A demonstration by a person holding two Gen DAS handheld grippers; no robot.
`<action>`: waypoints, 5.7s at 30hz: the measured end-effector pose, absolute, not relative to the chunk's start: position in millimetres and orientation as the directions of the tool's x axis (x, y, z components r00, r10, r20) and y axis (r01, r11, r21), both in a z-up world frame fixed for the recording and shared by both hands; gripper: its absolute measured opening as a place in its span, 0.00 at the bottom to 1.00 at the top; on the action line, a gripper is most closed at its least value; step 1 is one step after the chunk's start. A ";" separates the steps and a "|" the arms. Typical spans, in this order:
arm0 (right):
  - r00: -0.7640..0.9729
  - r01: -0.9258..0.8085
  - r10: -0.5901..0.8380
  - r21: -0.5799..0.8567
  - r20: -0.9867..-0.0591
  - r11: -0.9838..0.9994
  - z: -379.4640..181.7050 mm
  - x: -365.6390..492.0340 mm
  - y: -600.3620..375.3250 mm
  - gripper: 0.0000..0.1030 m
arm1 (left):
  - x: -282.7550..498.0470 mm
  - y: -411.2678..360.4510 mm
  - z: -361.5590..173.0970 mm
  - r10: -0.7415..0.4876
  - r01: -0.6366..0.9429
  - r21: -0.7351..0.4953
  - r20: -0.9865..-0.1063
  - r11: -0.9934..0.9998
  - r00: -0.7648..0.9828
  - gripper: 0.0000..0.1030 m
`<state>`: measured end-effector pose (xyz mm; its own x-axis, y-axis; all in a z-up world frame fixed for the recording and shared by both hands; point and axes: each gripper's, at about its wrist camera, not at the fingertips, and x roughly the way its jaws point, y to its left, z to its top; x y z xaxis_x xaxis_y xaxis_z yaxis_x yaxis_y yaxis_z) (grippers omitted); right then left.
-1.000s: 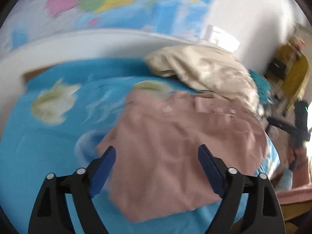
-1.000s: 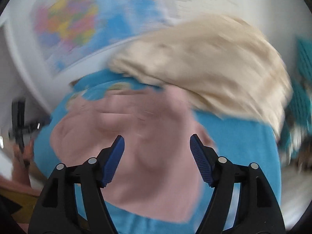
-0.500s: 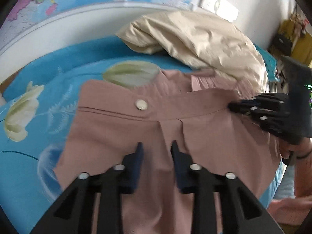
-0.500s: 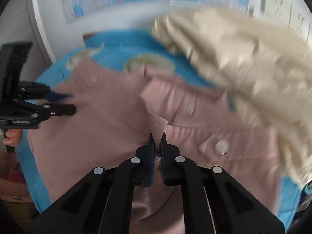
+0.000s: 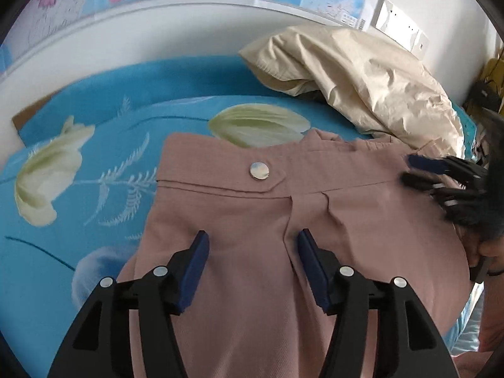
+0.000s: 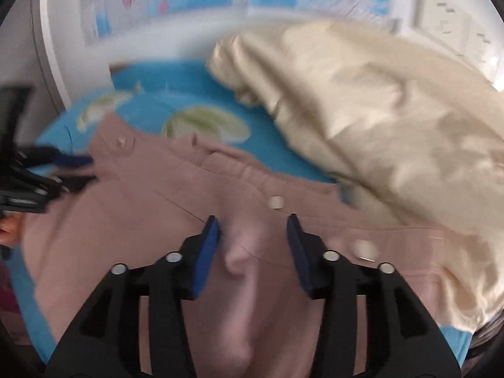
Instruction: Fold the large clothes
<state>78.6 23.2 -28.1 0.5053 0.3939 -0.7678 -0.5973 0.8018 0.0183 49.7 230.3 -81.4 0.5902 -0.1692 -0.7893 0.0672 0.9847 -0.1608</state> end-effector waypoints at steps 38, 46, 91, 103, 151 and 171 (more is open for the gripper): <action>0.457 -0.330 0.525 0.411 -0.718 0.850 -19.8 6.9 -142.9 0.67 | -45.8 275.6 -70.0 -0.166 -0.017 -0.238 -0.722 0.971 0.672 0.79; 0.394 -0.131 0.627 0.635 -0.672 0.762 -42.1 -31.6 -215.2 0.80 | -104.8 306.5 -89.2 -0.289 -0.081 -0.423 -0.734 0.902 0.614 0.79; 0.214 -0.273 0.782 0.733 -0.585 0.623 -87.6 42.7 -91.8 0.21 | -17.2 239.8 -109.8 -0.350 -0.074 -0.512 -0.677 0.856 0.647 0.52; 0.223 -0.479 0.829 0.683 -0.513 0.551 -9.9 41.2 -45.3 0.15 | -14.8 260.8 -46.0 -0.406 0.025 -0.550 -0.583 0.835 0.704 0.19; -0.064 -0.671 0.742 0.579 -0.668 0.463 -75.5 175.4 333.2 0.74 | 24.5 676.2 -79.8 0.200 -0.599 -0.391 -0.697 0.699 0.689 0.36; 0.217 -0.663 0.657 0.385 -0.722 0.642 -31.1 161.8 313.4 0.44 | -25.7 593.2 -52.7 0.372 -0.594 -0.119 -0.679 0.795 0.633 0.80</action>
<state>161.8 313.4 -31.1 0.2170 0.6566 -0.7223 -0.6628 0.6423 0.3848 -25.7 593.2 -52.7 0.6331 0.3720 -0.6788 -0.5944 0.7954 -0.1186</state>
